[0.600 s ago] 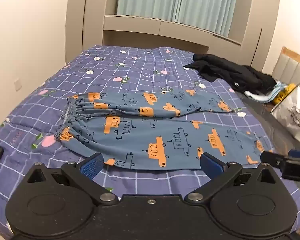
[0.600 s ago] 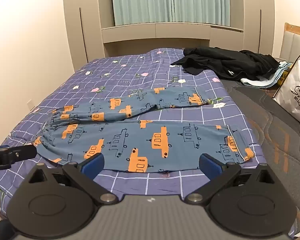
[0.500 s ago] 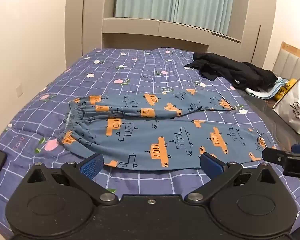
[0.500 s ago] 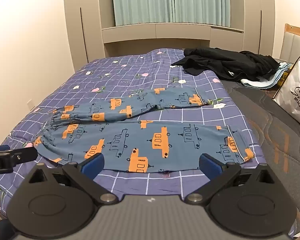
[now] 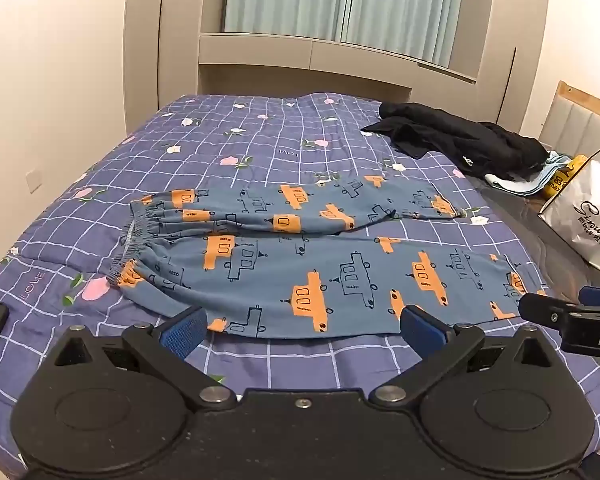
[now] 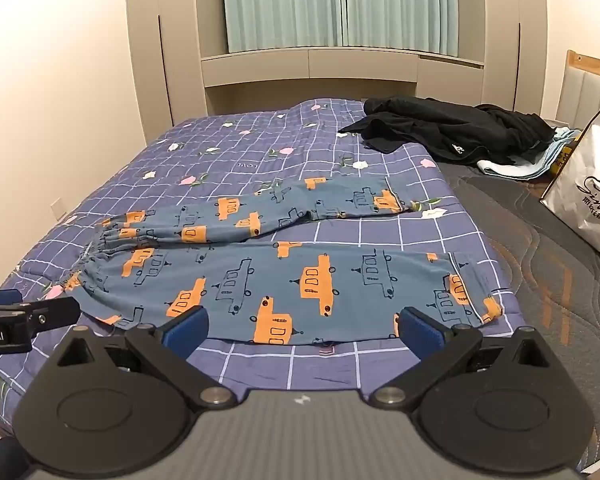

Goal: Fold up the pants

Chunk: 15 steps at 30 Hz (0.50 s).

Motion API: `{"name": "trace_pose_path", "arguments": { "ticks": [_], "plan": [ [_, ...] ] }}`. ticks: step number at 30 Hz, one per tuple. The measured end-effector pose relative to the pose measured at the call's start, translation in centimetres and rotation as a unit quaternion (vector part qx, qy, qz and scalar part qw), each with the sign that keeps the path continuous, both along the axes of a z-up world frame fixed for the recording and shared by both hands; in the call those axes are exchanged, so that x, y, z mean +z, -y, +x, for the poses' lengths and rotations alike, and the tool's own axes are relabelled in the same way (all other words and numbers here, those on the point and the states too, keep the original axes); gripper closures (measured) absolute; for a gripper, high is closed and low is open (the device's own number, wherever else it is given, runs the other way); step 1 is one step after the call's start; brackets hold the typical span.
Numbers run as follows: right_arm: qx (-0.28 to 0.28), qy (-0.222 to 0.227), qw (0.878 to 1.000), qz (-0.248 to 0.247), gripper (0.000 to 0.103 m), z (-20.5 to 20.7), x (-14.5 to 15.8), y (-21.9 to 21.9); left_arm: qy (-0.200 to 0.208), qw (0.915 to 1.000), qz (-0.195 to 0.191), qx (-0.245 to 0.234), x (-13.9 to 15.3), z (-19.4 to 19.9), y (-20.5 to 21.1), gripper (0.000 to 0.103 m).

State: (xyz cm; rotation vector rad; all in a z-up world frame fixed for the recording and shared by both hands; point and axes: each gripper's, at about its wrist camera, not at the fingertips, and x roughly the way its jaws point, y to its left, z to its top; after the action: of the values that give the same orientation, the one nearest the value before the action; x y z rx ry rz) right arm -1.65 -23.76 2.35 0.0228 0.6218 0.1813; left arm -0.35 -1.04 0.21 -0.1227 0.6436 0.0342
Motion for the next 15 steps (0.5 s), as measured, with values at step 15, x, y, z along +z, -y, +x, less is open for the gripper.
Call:
{"name": "trace_pose_path", "arguments": {
  "ticks": [15],
  "plan": [
    [-0.002, -0.002, 1.0, -0.001, 0.0, -0.03, 0.12, 0.03, -0.004, 1.0, -0.005, -0.006, -0.12, 0.15, 0.13, 0.0]
  ]
}}
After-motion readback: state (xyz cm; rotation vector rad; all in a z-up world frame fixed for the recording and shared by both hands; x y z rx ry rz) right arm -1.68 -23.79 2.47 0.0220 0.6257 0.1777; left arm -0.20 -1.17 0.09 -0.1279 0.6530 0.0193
